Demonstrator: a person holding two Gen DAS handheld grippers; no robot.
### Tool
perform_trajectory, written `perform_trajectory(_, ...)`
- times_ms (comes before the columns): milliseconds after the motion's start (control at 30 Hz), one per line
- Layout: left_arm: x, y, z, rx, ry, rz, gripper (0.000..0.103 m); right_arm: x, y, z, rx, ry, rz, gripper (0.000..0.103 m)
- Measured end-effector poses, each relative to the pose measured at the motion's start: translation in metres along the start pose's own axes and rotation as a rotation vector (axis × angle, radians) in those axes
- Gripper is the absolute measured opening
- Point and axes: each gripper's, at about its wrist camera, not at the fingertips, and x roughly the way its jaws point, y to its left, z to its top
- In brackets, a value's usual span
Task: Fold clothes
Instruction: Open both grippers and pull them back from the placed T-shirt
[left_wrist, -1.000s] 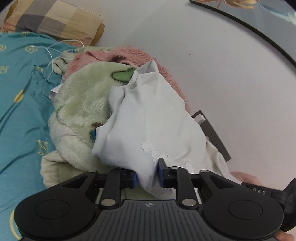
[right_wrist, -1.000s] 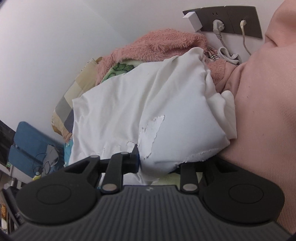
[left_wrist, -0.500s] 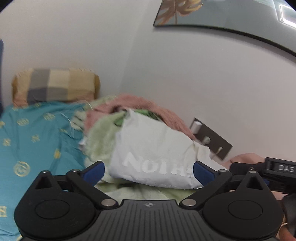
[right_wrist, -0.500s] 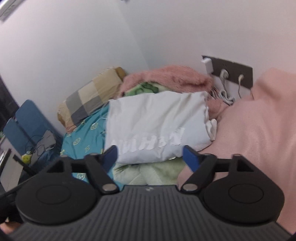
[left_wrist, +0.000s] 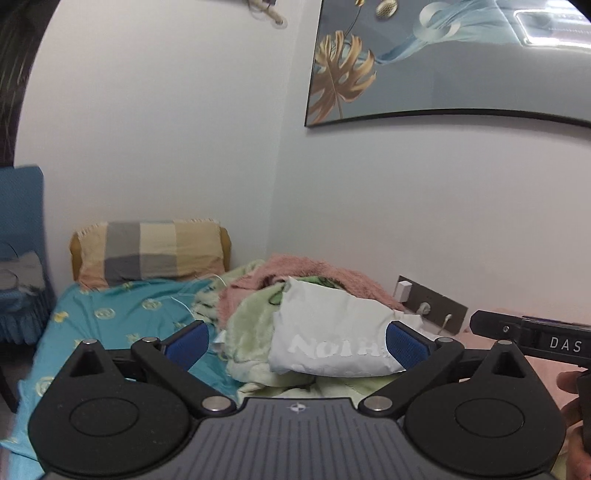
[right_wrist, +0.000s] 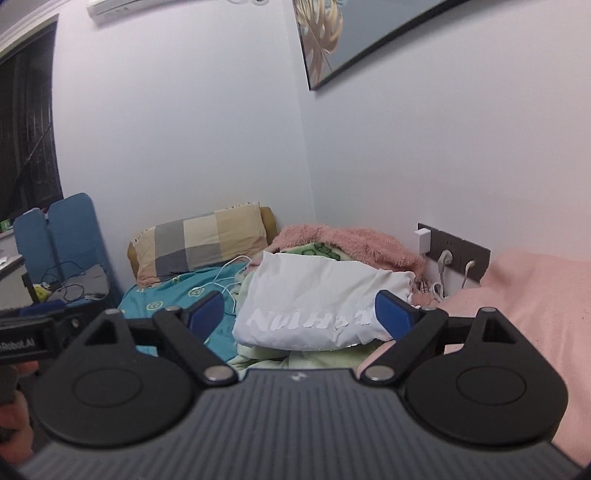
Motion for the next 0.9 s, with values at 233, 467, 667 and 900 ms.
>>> perform_trajectory(233, -0.023, -0.005, -0.020, 0.039, -0.035, 0.010, 0.103, -0.020, 0.022, -0.021, -0.068, -0.066, -0.011, 0.090)
perform_trajectory(467, -0.031, -0.003, -0.040, 0.030, -0.038, 0.011, 0.103, -0.027, 0.034, -0.035, -0.090, -0.073, -0.009, 0.090)
perform_trajectory(667, -0.029, 0.004, -0.050, 0.033, -0.022, 0.004, 0.103, -0.018, 0.036, -0.046, -0.094, -0.034, -0.029, 0.090)
perform_trajectory(900, -0.019, 0.010, -0.060, 0.027, 0.001, -0.011, 0.103, -0.017, 0.037, -0.051, -0.105, -0.033, -0.062, 0.090)
